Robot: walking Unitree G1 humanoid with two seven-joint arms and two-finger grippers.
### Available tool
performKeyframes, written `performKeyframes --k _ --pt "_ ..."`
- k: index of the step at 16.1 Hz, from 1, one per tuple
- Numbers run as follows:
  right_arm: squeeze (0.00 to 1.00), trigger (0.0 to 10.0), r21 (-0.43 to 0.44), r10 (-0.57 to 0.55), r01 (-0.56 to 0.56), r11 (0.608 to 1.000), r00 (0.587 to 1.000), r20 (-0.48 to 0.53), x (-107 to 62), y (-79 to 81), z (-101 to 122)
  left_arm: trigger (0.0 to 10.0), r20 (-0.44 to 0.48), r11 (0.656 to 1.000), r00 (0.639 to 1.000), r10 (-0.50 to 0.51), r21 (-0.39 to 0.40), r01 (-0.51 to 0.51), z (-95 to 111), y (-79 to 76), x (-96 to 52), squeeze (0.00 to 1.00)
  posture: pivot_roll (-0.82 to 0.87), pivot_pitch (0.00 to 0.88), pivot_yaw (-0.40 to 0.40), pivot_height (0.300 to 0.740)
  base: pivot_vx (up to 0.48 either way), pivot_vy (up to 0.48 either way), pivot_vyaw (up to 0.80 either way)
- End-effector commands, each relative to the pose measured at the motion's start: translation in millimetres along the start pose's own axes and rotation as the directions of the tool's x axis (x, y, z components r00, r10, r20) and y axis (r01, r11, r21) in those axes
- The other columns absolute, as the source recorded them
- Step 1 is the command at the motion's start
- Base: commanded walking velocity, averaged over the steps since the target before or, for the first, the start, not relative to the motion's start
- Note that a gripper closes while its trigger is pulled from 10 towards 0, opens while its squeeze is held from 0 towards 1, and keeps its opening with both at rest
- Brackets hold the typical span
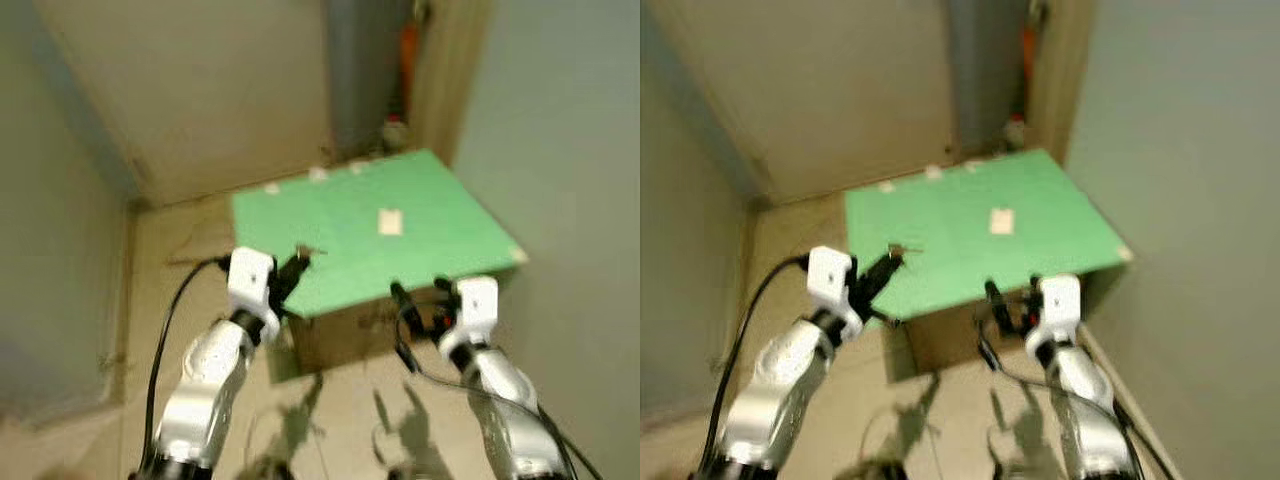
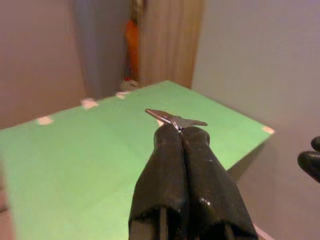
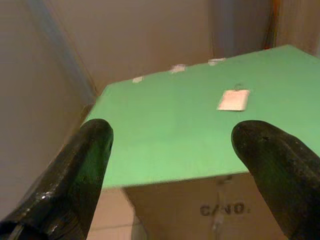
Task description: Hang keys on a hook
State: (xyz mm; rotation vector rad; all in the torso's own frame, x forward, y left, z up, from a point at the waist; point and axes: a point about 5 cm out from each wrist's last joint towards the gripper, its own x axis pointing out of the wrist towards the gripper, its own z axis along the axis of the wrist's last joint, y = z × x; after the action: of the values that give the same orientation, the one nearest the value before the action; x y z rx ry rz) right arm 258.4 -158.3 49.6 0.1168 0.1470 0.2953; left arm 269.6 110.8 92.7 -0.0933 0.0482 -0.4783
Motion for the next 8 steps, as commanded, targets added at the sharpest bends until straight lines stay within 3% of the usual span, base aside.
performKeyframes --k 1,3,8 --pt "0.0 10.0 -0.013 0.02 -0.019 1.0 1.0 0.009 2.3 4.4 2.6 0.0 -0.007 1.0 1.0 0.021 -0.002 -0.021 -2.2 4.9 -2.8 0.0 -0.22 0.0 0.12 0.74 0.0 0.0 0.0" --pt "0.0 10.0 -0.022 0.028 -0.029 0.999 1.0 -0.011 2.5 5.3 1.0 0.0 -0.009 1.0 1.0 0.02 -0.002 -0.02 -2.5 4.4 -2.4 0.0 -0.23 0.0 0.12 0.74 0.0 0.0 -0.21" --pt "0.0 10.0 -0.017 0.025 -0.026 1.0 0.999 -0.048 0.5 5.1 -4.7 0.0 -0.016 1.0 1.0 0.003 0.02 -0.002 -4.8 2.8 -2.0 0.0 -0.23 0.0 0.121 0.74 0.0 0.0 -0.66"
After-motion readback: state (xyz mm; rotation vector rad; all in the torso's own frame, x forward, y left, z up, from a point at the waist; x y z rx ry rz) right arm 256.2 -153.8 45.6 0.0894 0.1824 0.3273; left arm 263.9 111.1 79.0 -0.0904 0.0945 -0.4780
